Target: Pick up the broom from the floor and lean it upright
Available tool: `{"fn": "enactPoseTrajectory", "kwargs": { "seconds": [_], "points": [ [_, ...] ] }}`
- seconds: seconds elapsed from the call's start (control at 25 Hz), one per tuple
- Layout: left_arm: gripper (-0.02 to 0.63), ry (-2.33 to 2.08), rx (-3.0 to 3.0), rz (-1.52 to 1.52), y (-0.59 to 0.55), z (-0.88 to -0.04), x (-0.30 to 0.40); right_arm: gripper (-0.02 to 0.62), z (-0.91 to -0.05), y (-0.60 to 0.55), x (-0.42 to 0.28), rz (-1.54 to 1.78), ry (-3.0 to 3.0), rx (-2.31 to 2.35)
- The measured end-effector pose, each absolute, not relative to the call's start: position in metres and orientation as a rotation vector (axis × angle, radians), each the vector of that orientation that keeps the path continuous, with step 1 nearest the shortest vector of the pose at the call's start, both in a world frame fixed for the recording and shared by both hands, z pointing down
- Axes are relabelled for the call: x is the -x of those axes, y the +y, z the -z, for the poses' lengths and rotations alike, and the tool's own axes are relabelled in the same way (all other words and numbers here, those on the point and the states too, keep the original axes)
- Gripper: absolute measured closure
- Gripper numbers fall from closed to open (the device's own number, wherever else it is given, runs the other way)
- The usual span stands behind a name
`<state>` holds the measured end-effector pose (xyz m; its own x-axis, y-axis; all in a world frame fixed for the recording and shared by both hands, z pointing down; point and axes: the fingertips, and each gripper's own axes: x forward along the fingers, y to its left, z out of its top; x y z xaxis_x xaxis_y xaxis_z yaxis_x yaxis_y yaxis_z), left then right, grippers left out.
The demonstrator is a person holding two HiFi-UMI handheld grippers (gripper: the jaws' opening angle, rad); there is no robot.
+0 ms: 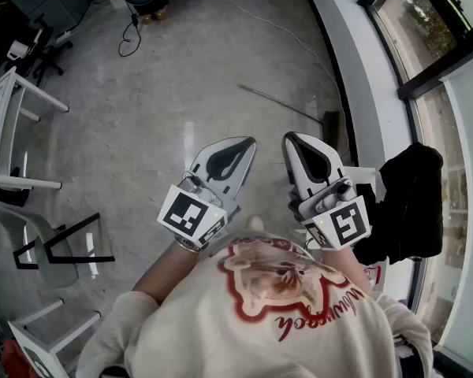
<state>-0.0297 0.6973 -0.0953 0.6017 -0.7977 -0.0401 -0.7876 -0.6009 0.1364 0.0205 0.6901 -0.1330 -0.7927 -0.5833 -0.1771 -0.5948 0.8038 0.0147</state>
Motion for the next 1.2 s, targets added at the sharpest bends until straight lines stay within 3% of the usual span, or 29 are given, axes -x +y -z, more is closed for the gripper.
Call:
{"fn": "enactPoseTrajectory", "kwargs": {
  "seconds": [0.6,1.2],
  "points": [
    [0.586,-1.322,-2.736,0.149,0.703,0.100,0.049,0.571,0.139,0.692,-0.007,-0.077,2.783,0.977],
    [0.586,-1.311,-2.739,0.143,0.713,0.097,0.116,0.571,0.141,0.691,0.043,-0.060,2.747,1.031]
  ]
}}
